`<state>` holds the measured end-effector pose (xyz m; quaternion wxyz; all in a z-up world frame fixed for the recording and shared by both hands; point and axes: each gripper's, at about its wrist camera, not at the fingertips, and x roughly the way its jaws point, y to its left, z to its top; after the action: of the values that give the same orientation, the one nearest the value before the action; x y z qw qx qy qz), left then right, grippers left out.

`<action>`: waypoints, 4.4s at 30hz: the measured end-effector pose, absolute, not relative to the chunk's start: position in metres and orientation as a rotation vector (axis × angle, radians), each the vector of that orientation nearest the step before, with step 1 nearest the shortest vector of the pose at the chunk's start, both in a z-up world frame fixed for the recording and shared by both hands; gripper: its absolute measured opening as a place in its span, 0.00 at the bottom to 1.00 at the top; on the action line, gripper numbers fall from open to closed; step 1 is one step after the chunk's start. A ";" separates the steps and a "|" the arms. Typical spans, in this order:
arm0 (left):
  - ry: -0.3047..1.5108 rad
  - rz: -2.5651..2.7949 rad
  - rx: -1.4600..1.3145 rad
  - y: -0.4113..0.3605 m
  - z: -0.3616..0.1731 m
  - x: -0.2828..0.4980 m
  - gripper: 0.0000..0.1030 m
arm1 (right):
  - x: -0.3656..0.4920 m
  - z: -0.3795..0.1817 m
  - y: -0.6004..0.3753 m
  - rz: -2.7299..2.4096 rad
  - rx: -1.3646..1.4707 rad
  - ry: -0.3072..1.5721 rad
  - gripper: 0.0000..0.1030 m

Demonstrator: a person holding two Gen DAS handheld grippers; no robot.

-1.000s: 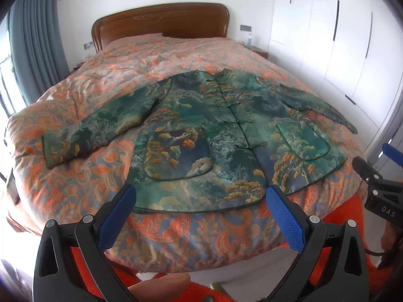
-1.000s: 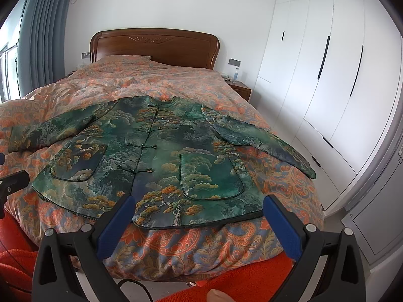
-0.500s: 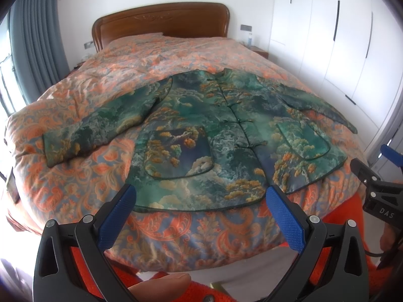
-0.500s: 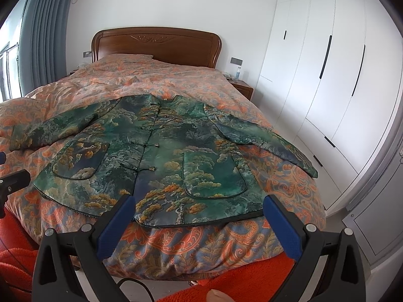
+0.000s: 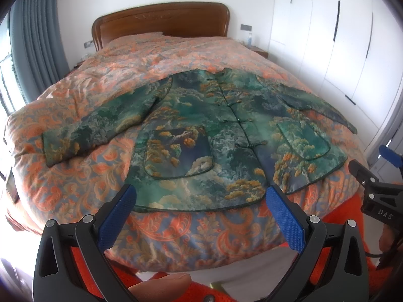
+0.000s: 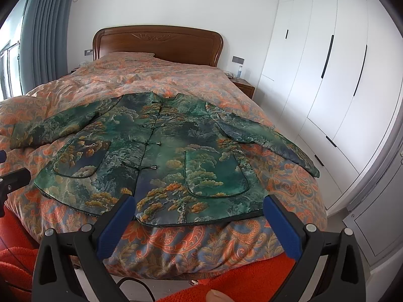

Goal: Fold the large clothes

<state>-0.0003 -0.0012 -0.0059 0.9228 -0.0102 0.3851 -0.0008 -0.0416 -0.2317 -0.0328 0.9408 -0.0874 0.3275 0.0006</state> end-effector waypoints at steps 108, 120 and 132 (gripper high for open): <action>0.789 0.124 -0.036 0.026 -0.010 0.017 1.00 | -0.009 -0.030 -0.282 -0.120 -0.131 0.652 1.00; 0.814 0.138 -0.042 0.029 -0.022 0.023 1.00 | 0.023 -0.046 -0.313 0.009 -0.064 0.680 1.00; 0.878 0.130 -0.121 0.067 -0.037 0.034 1.00 | 0.021 -0.065 -0.320 0.055 -0.004 0.725 1.00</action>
<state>0.0341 0.0668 -0.0368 0.9014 -0.0584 0.4243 0.0630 0.0211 -0.3199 -0.0647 0.9347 -0.0022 0.3544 0.0269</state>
